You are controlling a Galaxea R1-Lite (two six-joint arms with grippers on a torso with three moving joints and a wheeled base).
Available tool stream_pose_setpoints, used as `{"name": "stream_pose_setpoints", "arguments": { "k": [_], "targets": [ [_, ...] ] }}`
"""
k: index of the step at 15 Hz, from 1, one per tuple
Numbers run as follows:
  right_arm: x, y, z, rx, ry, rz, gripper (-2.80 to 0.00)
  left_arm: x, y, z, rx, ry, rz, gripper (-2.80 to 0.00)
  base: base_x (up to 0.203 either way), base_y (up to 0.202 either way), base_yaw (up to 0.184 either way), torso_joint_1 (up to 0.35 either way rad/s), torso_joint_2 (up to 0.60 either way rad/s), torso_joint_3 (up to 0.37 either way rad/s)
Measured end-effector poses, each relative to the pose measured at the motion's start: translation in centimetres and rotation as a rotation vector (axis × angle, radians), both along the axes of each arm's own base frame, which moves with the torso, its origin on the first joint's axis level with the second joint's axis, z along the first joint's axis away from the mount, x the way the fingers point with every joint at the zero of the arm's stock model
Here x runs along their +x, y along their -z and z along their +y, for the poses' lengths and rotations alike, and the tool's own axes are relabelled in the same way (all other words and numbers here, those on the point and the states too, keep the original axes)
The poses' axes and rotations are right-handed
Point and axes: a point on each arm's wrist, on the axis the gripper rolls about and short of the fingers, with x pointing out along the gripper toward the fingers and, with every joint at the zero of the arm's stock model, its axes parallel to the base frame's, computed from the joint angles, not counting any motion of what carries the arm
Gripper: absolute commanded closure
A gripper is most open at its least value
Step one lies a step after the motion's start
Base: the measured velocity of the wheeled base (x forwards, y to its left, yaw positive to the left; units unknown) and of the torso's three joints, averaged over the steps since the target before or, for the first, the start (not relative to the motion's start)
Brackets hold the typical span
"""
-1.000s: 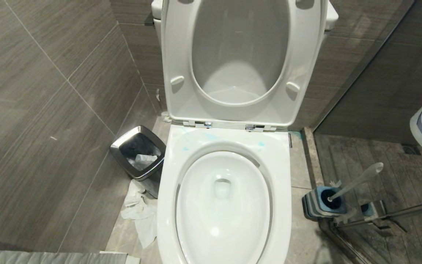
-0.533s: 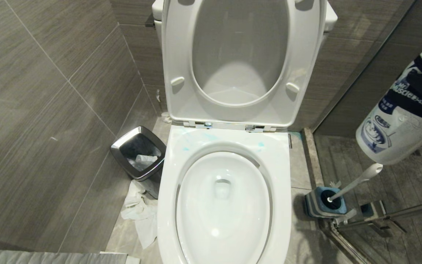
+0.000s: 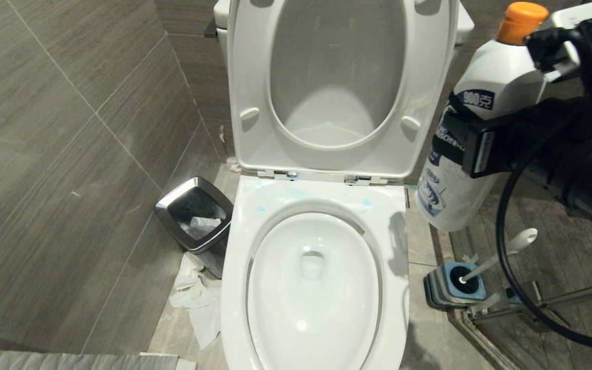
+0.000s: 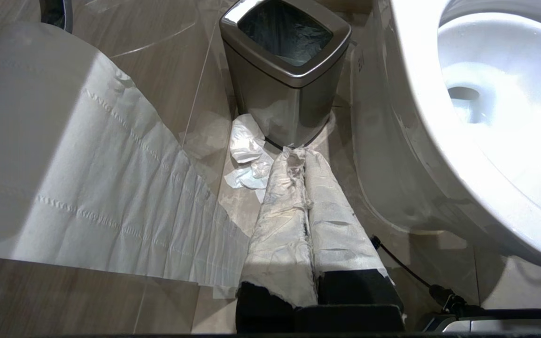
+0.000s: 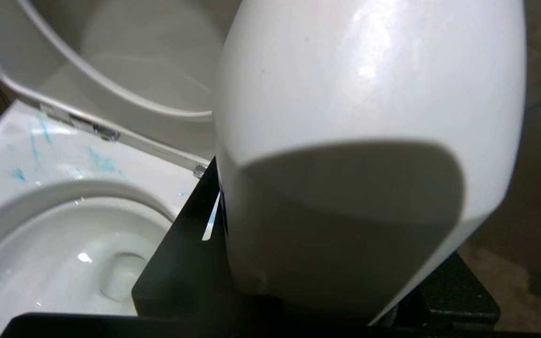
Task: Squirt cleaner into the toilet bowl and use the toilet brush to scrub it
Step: Pour in the cleaning agent
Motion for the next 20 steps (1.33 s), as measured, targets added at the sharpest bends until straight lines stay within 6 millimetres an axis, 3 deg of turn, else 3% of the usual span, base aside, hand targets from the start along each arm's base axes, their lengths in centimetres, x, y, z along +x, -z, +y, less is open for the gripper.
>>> {"name": "stream_pose_setpoints", "arguments": {
  "k": [5, 9, 15, 20],
  "targets": [
    [1.6, 1.1, 2.3, -0.336, 0.001, 0.009, 0.0, 0.0, 0.0, 0.0, 0.001, 0.0, 0.0, 0.0, 0.0, 0.0, 0.0, 0.0, 0.0, 0.0],
    [2.8, -0.4, 4.2, -0.617, 0.006, -0.042, 0.0, 0.0, 0.0, 0.0, 0.0, 0.0, 0.0, 0.0, 0.0, 0.0, 0.0, 0.0, 0.0, 0.0],
    [2.7, -0.5, 7.6, -1.063, -0.062, -0.072, 0.0, 0.0, 0.0, 0.0, 0.0, 0.0, 0.0, 0.0, 0.0, 0.0, 0.0, 0.0, 0.0, 0.0],
    [2.5, -0.5, 8.7, -1.334, -0.041, -0.088, 0.0, 0.0, 0.0, 0.0, 0.0, 0.0, 0.0, 0.0, 0.0, 0.0, 0.0, 0.0, 0.0, 0.0]
  ]
}}
